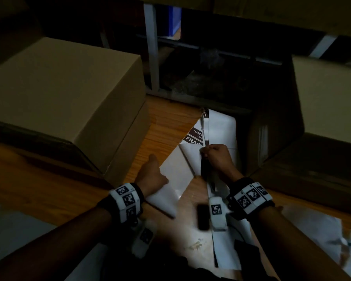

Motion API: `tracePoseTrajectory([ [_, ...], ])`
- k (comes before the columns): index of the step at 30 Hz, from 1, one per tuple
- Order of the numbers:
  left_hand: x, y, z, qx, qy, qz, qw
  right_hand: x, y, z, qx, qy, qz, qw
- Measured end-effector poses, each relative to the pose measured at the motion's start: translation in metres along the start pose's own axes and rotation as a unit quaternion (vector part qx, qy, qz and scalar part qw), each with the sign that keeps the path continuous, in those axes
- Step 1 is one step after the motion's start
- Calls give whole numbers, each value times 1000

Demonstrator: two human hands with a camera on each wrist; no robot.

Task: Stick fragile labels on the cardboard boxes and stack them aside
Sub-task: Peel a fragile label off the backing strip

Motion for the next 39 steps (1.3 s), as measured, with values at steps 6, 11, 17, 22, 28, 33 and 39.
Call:
tracePoseTrajectory([
  [6, 8, 8, -12, -3, -118, 4, 993, 2, -4, 4, 9, -8, -16, 1000],
  [11, 14, 14, -10, 15, -120, 19, 992, 0, -3, 2, 6, -8, -14, 1000],
  [17, 8, 15, -12, 4, 4, 50, 999, -2, -1, 3, 11, -1, -5, 1000],
  [22, -44, -15, -5, -109, 371, 169, 907, 0, 0, 5, 16, -19, -10, 1000],
  [28, -35, 8, 37, 71, 413, 123, 899, 9, 6, -3, 10, -34, -15, 999],
  [33, -27, 11, 41, 55, 459, 132, 877, 28, 4, -25, -52, 9, -30, 998],
  [39, -36, 10, 37, 48, 452, 162, 876, 44, 5, -36, -80, 30, -39, 996],
])
Point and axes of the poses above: each hand's wrist, its own y-axis towards the middle knuckle, its own z-axis out of the palm, x = y × z, the point moved 7 cm from there along y, towards the middle knuckle, and after that the axes turned 13 degrees about x, right-handed, at the moved point
